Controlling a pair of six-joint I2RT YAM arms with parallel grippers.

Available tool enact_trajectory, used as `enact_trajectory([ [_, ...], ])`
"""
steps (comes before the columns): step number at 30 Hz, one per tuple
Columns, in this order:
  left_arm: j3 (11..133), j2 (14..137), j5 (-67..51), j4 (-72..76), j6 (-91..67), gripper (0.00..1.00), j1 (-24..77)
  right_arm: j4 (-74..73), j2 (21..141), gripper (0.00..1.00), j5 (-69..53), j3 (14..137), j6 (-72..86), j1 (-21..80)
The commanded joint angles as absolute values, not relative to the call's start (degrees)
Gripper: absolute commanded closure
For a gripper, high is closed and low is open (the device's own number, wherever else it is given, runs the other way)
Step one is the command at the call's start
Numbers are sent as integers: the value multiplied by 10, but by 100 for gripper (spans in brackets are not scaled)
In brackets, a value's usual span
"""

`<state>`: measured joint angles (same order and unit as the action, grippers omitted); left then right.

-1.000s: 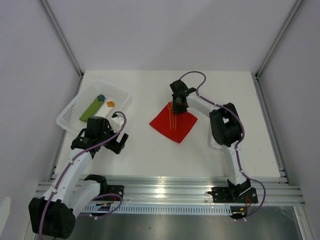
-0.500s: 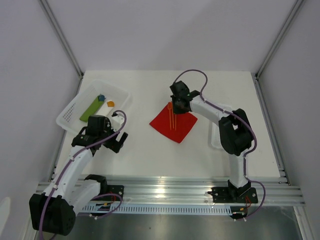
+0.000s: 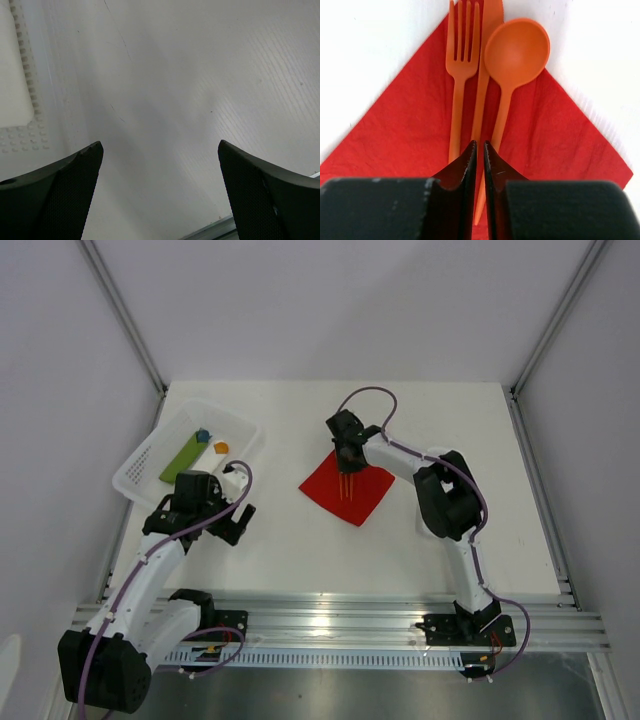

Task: Place the utensils on the paper napkin and roll it up

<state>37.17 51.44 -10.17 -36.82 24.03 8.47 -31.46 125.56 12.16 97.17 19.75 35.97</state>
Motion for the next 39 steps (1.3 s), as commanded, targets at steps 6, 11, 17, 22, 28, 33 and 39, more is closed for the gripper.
enact_trajectory([
  [6,365,512,-105,-347,238,0,88,-313,1274,87,133,1001,206,360],
  [11,363,513,-104,-346,238,1,88,-309,1271,87,134,1003,207,363],
  [17,364,512,-104,-347,238,1,88,-315,1278,87,134,1005,211,364],
  [22,362,512,-104,-346,238,1,88,-316,1279,86,128,1001,222,364],
  [28,362,508,-103,-347,238,0,87,-320,1276,87,129,997,238,364],
  [33,360,506,-104,-345,238,0,88,-320,1270,91,131,992,243,365],
  [39,361,502,-105,-345,239,1,88,-322,1268,95,134,991,249,365],
])
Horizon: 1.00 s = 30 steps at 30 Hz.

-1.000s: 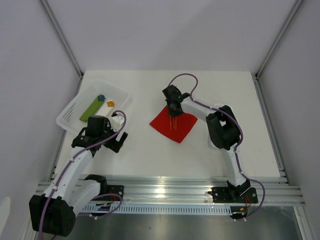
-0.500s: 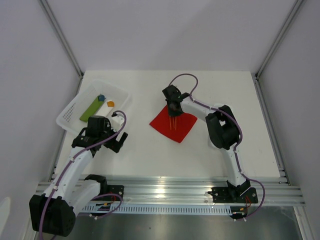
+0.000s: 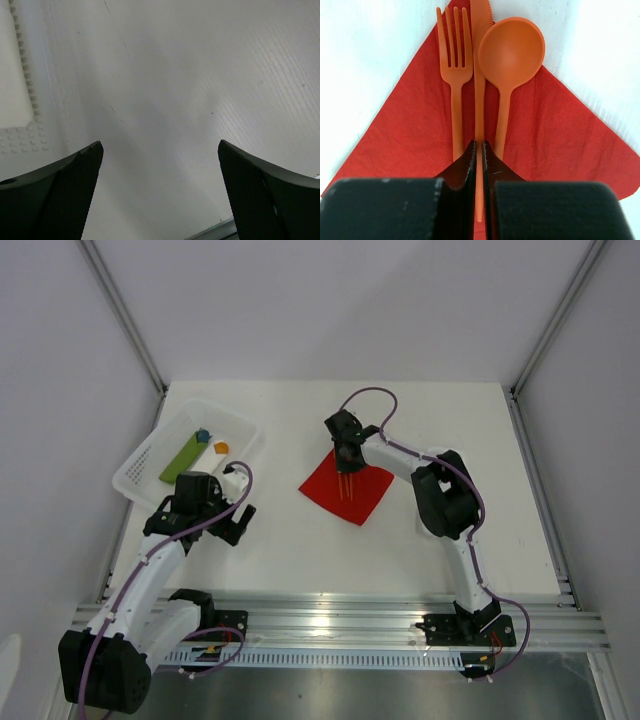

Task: Place the utensils on the paper napkin and roll it up

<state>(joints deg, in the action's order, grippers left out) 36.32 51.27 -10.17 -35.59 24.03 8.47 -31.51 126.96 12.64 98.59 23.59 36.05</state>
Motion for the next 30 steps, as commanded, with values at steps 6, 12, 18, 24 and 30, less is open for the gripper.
enact_trajectory([
  [6,361,501,-105,-345,240,1,88,-322,1268,97,132,986,250,365],
  [12,361,502,-105,-345,240,1,88,-326,1276,84,133,988,244,365],
  [18,361,503,-105,-345,240,1,88,-326,1283,84,134,989,244,365],
  [24,361,504,-104,-345,240,0,88,-326,1283,85,134,987,250,365],
  [30,362,503,-103,-345,240,0,88,-324,1282,89,133,987,258,365],
])
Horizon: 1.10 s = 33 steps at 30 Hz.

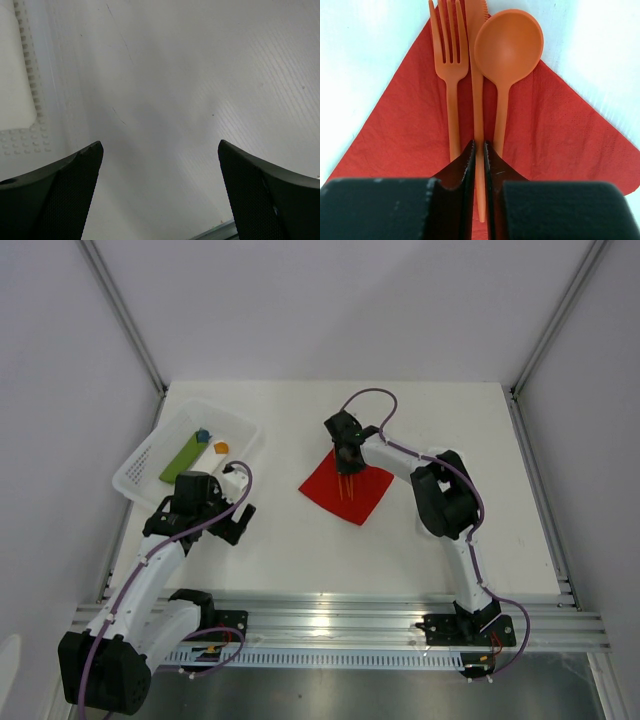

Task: Place the utensils on the paper napkin and roll it up

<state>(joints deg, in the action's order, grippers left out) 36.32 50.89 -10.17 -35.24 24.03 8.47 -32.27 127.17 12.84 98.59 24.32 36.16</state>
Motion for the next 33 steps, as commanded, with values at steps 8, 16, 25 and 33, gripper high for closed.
enact_trajectory([
  [8,360,503,-104,-344,242,0,88,-322,1259,95,129,981,273,366],
  [16,359,497,-103,-344,241,1,88,-310,1242,97,111,964,293,365],
  [25,358,496,-102,-345,241,1,88,-288,1230,98,88,946,314,365],
  [33,354,499,-105,-336,241,1,87,-287,1234,93,78,937,320,365],
])
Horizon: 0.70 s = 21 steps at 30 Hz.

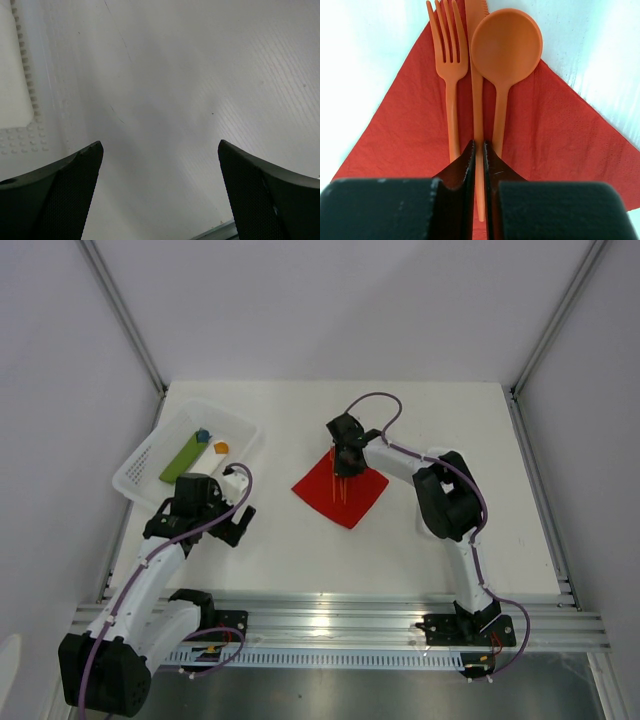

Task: Place the utensils on the paper napkin and roll it up

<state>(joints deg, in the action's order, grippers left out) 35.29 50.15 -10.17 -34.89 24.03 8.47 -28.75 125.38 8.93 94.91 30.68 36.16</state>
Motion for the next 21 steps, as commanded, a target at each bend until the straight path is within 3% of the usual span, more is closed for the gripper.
enact_trajectory([
  [1,356,501,-104,-337,241,0,87,-285,1234,92,76,936,321,365],
  [9,352,491,-103,-338,241,0,88,-286,1230,82,73,935,316,366],
  [21,359,492,-97,-345,242,0,88,-291,1185,76,90,940,292,365],
])
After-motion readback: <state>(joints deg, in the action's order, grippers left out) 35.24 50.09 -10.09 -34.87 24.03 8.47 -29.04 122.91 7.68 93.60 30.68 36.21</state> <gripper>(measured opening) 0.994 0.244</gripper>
